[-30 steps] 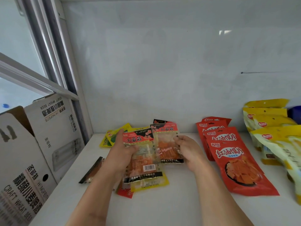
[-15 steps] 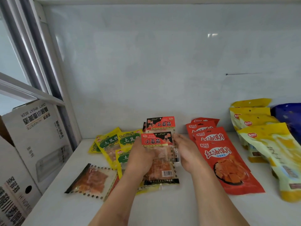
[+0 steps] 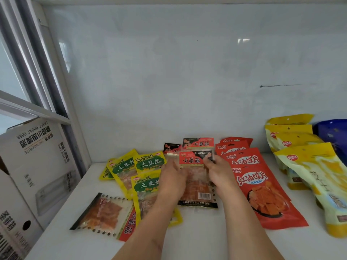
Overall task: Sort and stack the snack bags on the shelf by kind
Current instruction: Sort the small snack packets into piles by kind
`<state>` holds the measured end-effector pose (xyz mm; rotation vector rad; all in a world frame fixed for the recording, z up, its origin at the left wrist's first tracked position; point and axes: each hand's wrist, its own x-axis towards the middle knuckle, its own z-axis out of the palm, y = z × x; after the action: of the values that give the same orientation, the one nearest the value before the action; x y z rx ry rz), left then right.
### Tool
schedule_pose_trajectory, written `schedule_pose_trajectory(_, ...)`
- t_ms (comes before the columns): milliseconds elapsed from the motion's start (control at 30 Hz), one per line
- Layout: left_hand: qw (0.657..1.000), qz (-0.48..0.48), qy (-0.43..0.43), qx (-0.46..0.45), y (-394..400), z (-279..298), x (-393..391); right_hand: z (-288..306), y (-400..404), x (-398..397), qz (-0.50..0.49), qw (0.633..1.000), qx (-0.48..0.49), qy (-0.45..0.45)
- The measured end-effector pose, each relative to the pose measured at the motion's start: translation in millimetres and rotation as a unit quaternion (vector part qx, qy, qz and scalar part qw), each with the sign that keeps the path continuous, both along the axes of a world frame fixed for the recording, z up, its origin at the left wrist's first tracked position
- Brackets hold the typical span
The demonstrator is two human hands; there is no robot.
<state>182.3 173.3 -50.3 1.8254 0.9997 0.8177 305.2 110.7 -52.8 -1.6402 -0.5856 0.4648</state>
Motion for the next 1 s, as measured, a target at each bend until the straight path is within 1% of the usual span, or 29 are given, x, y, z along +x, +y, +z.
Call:
schedule_pose_trajectory(67, 0.997, 0.002, 0.071, 0.035, 6, -2, 1, 2, 1, 4, -0.010, 0.999, -0.037, -0.038)
schedule_pose_trajectory(133, 0.984, -0.013, 0.149, 0.100, 11, -4, 1, 0, 4, 7, -0.010, 0.995, -0.072, -0.073)
schedule_pose_trajectory(200, 0.957, -0.040, 0.238, 0.159, 14, -5, -1, -3, 9, 11, -0.017, 0.989, -0.107, -0.096)
schedule_pose_trajectory(267, 0.922, -0.063, 0.325, 0.202, 19, -8, -2, -5, 14, 14, -0.016, 0.985, -0.136, -0.105)
schedule_pose_trajectory(333, 0.889, -0.071, 0.379, 0.245, 24, -12, -5, -6, 20, 17, -0.020, 0.982, -0.151, -0.108)
schedule_pose_trajectory(367, 0.879, -0.071, 0.393, 0.259, 26, -14, -6, -6, 22, 18, -0.024, 0.982, -0.154, -0.110)
schedule_pose_trajectory(433, 0.867, -0.072, 0.414, 0.267, 28, -17, -9, -8, 28, 21, -0.028, 0.980, -0.160, -0.113)
schedule_pose_trajectory(533, 0.869, -0.059, 0.424, 0.249, 27, -16, -13, -10, 35, 25, -0.036, 0.976, -0.177, -0.125)
schedule_pose_trajectory(633, 0.854, -0.047, 0.440, 0.272, 24, -10, -17, -9, 39, 26, -0.047, 0.964, -0.218, -0.148)
schedule_pose_trajectory(733, 0.848, -0.029, 0.447, 0.283, 22, -4, -20, -11, 42, 24, -0.069, 0.953, -0.247, -0.160)
schedule_pose_trajectory(867, 0.836, -0.018, 0.457, 0.302, 21, -2, -23, -13, 45, 18, -0.104, 0.950, -0.247, -0.162)
schedule_pose_trajectory(933, 0.844, -0.015, 0.449, 0.292, 22, -4, -23, -13, 44, 11, -0.105, 0.945, -0.249, -0.185)
schedule_pose_trajectory(1000, 0.871, -0.007, 0.416, 0.261, 21, -1, -24, -10, 42, 4, -0.096, 0.938, -0.254, -0.217)
